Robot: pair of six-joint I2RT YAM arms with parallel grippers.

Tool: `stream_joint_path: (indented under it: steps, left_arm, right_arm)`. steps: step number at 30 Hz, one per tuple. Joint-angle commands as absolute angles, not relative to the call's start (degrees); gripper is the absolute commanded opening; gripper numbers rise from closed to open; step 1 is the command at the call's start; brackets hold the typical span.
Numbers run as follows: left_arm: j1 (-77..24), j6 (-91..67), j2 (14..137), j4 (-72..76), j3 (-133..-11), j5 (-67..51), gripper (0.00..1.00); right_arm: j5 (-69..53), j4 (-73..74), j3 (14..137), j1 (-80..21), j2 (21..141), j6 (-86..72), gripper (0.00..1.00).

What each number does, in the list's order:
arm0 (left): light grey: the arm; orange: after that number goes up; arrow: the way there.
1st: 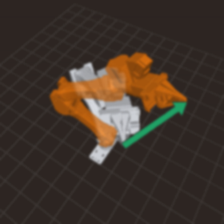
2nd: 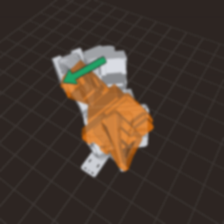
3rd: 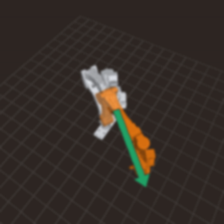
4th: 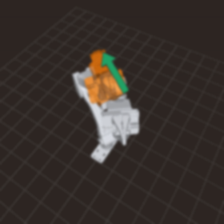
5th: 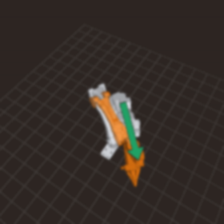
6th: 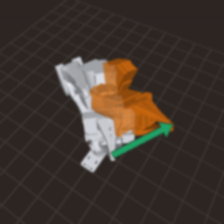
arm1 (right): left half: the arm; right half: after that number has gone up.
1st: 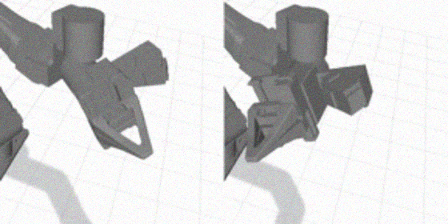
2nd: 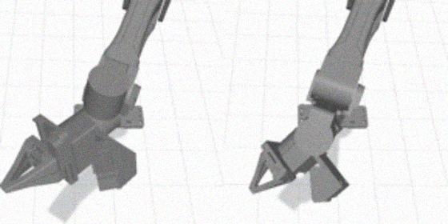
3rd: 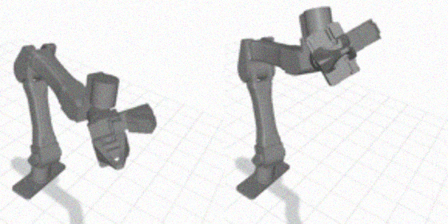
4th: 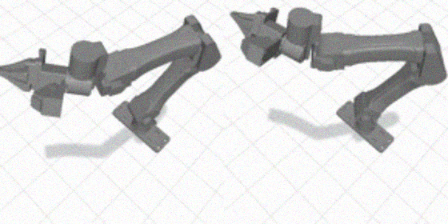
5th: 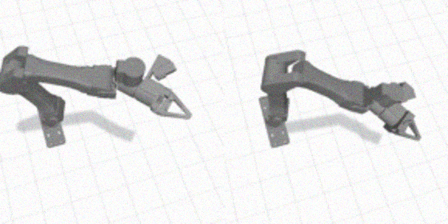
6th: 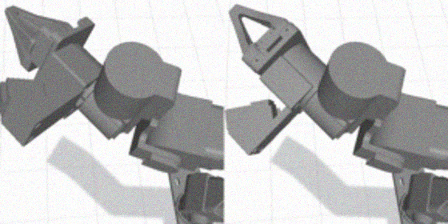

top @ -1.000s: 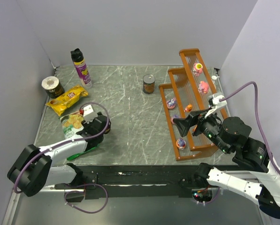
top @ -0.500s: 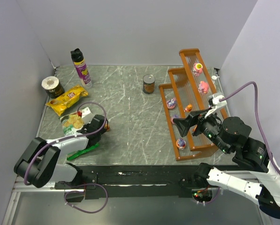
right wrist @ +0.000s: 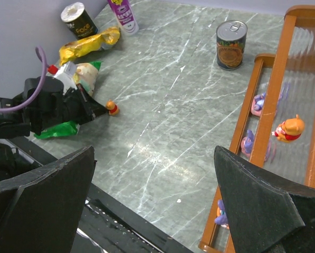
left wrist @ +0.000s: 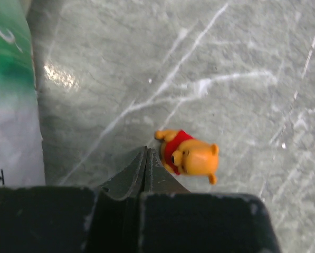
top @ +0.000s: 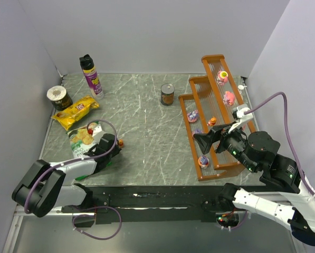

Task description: Place and organize the plastic toys onto the shelf

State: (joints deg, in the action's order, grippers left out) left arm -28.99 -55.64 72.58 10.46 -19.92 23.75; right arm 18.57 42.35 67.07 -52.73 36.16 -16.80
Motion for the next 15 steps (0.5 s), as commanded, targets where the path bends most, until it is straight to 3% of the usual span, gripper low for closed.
stream_joint_path:
  steps: [1, 15]
  left_arm:
    - [-29.0, -54.6, 70.1, 14.6, -18.7, 19.8, 0.01]
    - [-29.0, -51.9, 70.8, 18.6, -18.5, 14.9, 0.05]
  right_arm:
    - [18.6, 39.5, 66.6, -52.8, 36.3, -16.5, 1.00]
    - [19.1, 39.8, 66.4, -52.7, 36.0, -16.6, 1.00]
